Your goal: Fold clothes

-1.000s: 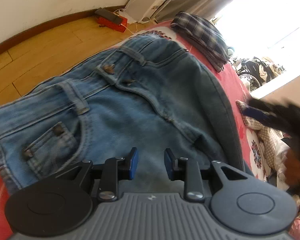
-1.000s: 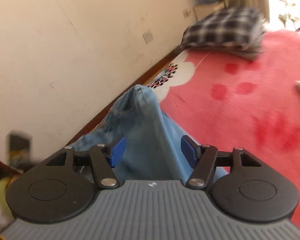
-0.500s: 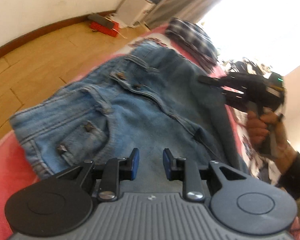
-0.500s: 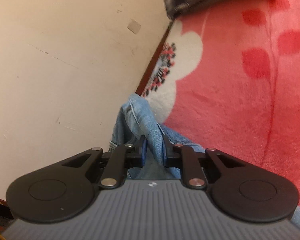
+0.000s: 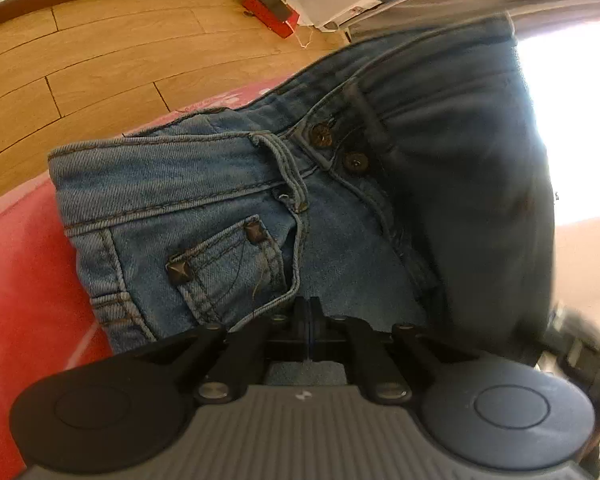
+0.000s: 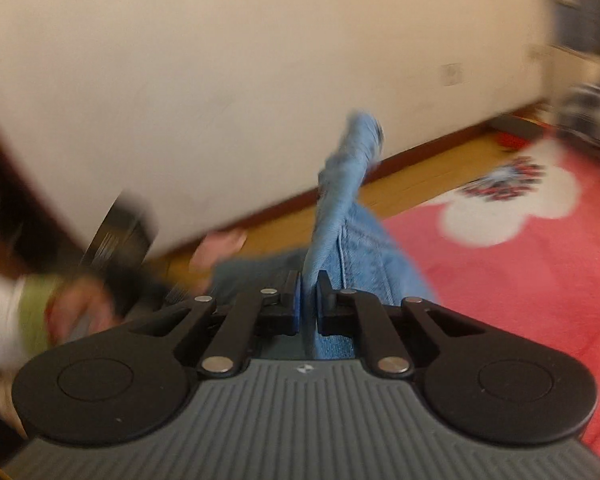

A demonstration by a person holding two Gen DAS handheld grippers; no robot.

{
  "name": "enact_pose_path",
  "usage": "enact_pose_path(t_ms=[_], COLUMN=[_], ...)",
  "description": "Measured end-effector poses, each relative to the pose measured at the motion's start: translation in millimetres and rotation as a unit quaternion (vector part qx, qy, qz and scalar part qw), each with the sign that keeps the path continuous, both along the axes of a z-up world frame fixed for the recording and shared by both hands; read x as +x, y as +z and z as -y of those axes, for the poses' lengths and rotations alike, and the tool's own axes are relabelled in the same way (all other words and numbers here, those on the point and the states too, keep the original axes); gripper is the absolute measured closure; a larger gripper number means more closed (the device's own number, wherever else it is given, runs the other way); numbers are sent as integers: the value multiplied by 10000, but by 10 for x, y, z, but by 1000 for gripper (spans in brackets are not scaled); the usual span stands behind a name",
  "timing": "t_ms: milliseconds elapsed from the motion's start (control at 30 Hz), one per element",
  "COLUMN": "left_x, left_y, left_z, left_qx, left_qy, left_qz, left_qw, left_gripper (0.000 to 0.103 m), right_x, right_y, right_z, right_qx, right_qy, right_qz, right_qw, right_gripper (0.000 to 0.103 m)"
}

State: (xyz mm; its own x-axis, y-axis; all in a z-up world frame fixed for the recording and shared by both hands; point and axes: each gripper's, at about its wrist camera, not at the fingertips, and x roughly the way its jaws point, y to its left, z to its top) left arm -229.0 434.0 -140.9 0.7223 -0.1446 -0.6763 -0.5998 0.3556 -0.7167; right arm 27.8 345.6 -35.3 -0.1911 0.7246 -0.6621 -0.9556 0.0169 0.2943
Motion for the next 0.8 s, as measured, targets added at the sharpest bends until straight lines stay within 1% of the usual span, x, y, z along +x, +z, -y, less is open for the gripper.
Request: enact_pose_path(t_ms=[100,167,233,267,300,367,433,467,533,567,633,667,700,767,800], left_x=[-60,-162,-323,-413,-503,-652,-716,-725,-737,-697,-619,-580,-540,-465,-449], left_y=[24,87,130,162,194,261,324,354,409,407,401,399,396,387,356], left_z=[33,52,74,87,100,124,118,104,77,70,55,48,41,28,30], left_qx=[-9,78,116,159,201,327,413,429,455,428,373,345,318,261,226], left_qy=[69,84,116,165,214,335,447,492,576,563,538,526,513,495,530], left_qz=[70,-23,-69,-65,-61,-28,69,134,255,253,248,245,243,230,172], left_qw=[10000,9999,9998,9997,9995,9989,9981,9978,9970,9972,9975,9977,9979,9982,9982], left_gripper=[99,99,98,93,90,76,67,66,64,61,56,56,56,56,56], right_x=[-399,-575,-674,-707,-733,-782,-815,-812,-770,-735,-654,-607,-559,-435,-369], right_y=[-180,-280,-340,-353,-358,-367,-371,-349,-297,-267,-226,-220,-218,-251,-287], right_z=[-14,-3,-23,-37,-55,-93,-121,-108,-41,29,221,345,476,759,949], right_qx=[-236,-323,-311,-299,-293,-301,-351,-343,-315,-322,-443,-524,-610,-657,-609], right_qy=[490,646,752,779,811,852,845,794,700,642,500,355,186,-424,-808], right_qz=[298,375,342,320,336,438,428,346,69,-97,-598,-854,-1108,-1715,-2051], right_qw=[9981,9967,9961,9960,9957,9949,9949,9957,9970,9974,9960,9943,9918,9821,9735], right_gripper=[98,99,100,100,100,100,99,98,97,97,97,96,96,92,83])
